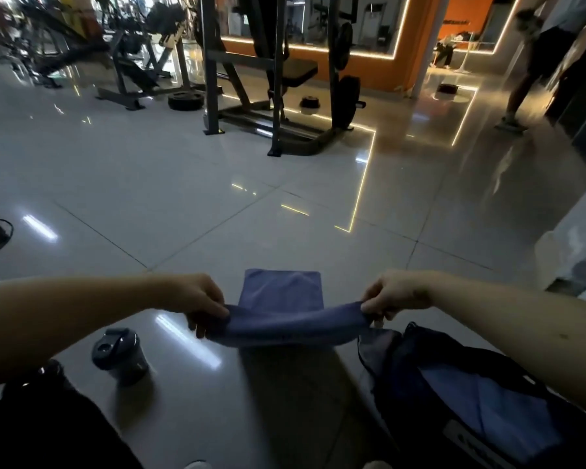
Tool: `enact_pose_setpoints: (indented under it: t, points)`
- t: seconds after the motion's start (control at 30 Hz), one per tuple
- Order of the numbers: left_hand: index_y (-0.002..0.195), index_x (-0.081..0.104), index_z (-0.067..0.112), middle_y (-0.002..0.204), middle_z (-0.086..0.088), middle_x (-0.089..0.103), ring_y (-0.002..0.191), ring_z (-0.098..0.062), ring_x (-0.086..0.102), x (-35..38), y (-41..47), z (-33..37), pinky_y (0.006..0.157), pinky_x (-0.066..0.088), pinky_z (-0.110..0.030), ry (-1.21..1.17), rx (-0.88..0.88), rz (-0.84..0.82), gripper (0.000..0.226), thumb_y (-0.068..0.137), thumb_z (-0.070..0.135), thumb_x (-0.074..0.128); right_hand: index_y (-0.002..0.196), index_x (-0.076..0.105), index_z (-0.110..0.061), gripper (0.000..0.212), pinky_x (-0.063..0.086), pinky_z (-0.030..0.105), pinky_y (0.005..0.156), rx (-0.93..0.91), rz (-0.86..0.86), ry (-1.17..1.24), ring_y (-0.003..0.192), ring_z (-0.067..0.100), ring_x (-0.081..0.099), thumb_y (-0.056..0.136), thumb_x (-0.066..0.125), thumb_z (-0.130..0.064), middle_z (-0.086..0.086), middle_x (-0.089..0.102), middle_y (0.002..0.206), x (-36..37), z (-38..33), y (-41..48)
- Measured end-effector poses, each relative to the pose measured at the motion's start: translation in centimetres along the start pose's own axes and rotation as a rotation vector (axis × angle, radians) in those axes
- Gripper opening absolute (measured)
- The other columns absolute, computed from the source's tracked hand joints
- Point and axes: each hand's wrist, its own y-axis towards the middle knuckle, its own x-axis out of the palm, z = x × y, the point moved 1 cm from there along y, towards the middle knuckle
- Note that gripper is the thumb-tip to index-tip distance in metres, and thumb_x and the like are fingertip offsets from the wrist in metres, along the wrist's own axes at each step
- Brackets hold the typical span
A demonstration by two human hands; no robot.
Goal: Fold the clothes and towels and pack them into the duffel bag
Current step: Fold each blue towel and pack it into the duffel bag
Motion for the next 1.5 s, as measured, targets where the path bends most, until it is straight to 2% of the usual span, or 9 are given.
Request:
enact_pose_setpoints:
  t: [0.23,0.33,0.5,0.7,0.9,1.03,1.23,1.37,1.5]
  points:
    - [0.093,0.066,0.006,0.084,-0.013,0.074,0.074,-0.029,0.072,4.7,2.4,-3.0,0.071,0.055,-0.036,0.043,-0.106,-0.351,0.015,0.095,0.020,0.064,0.093,0.073,-0.007,0.011,0.051,0.022,0.052,0.114,-0.153,-0.067,0.057,0.013,0.064,0.095,0.068,-0.017,0.003,0.066,0.065,3.0,1.2,2.3]
    - [0.090,0.068,0.013,0.091,-0.008,0.076,0.076,-0.023,0.073,4.7,5.0,-4.6,0.069,0.054,-0.032,0.116,-0.045,-0.269,0.010,0.095,0.020,0.064,0.091,0.073,-0.013,0.012,0.049,0.019,0.050,0.072,-0.073,-0.210,0.053,0.008,0.062,0.095,0.068,-0.023,-0.003,0.067,0.065,3.4,2.1,5.4]
    - [0.088,0.072,0.014,0.086,-0.002,0.076,0.074,-0.015,0.072,3.9,10.5,-7.8,0.066,0.054,-0.023,0.286,-0.028,-0.125,0.014,0.090,0.025,0.064,0.094,0.076,-0.017,0.017,0.057,0.033,0.071,0.033,-0.005,-0.291,0.067,0.018,0.068,0.091,0.068,-0.031,0.000,0.073,0.074,4.1,4.5,12.7]
    - [0.086,0.070,0.016,0.081,0.000,0.073,0.073,-0.013,0.069,2.7,17.4,-11.9,0.073,0.054,-0.028,0.278,-0.039,0.025,0.020,0.091,0.029,0.055,0.073,0.069,-0.015,0.025,0.046,0.028,0.060,0.002,0.116,-0.210,0.057,0.014,0.056,0.094,0.062,-0.026,0.002,0.065,0.062,4.5,6.4,21.6]
    - [0.093,0.067,0.017,0.108,0.004,0.057,0.097,-0.020,0.060,1.8,24.3,-16.1,0.085,0.046,-0.031,0.335,0.005,0.339,0.015,0.096,0.025,0.055,0.077,0.068,-0.024,0.020,0.052,0.040,0.080,-0.014,0.243,-0.162,0.086,0.027,0.064,0.096,0.062,-0.028,0.002,0.068,0.085,4.6,8.0,31.1]
    - [0.090,0.072,0.013,0.113,-0.002,0.059,0.099,-0.023,0.061,2.1,28.6,-17.1,0.087,0.046,-0.029,0.270,-0.006,0.459,0.013,0.089,0.023,0.064,0.084,0.076,-0.013,0.013,0.050,0.036,0.088,-0.059,0.313,-0.182,0.092,0.022,0.060,0.092,0.066,-0.018,0.002,0.065,0.092,5.4,8.2,35.9]
    - [0.096,0.073,0.021,0.125,0.005,0.052,0.121,-0.022,0.043,2.7,31.6,-16.7,0.100,0.043,-0.038,0.442,-0.013,0.439,0.027,0.081,0.044,0.071,0.096,0.080,-0.013,0.015,0.042,0.035,0.106,-0.084,0.324,-0.254,0.116,0.029,0.053,0.092,0.070,-0.024,0.010,0.058,0.124,7.5,8.2,39.4]
    - [0.098,0.071,0.020,0.125,0.001,0.050,0.119,-0.024,0.042,2.3,32.1,-16.8,0.098,0.046,-0.040,0.469,-0.029,0.387,0.021,0.083,0.035,0.073,0.099,0.075,-0.017,0.015,0.041,0.026,0.089,-0.076,0.302,-0.169,0.100,0.021,0.056,0.098,0.062,-0.025,0.006,0.059,0.112,7.4,8.0,39.5]
    - [0.092,0.067,0.022,0.098,0.004,0.053,0.106,-0.023,0.050,2.2,31.5,-17.5,0.087,0.050,-0.042,0.472,-0.011,0.416,0.011,0.089,0.032,0.066,0.095,0.075,-0.014,0.021,0.043,0.028,0.076,-0.060,0.268,-0.120,0.093,0.024,0.064,0.098,0.060,-0.027,0.005,0.072,0.098,7.3,9.1,38.9]
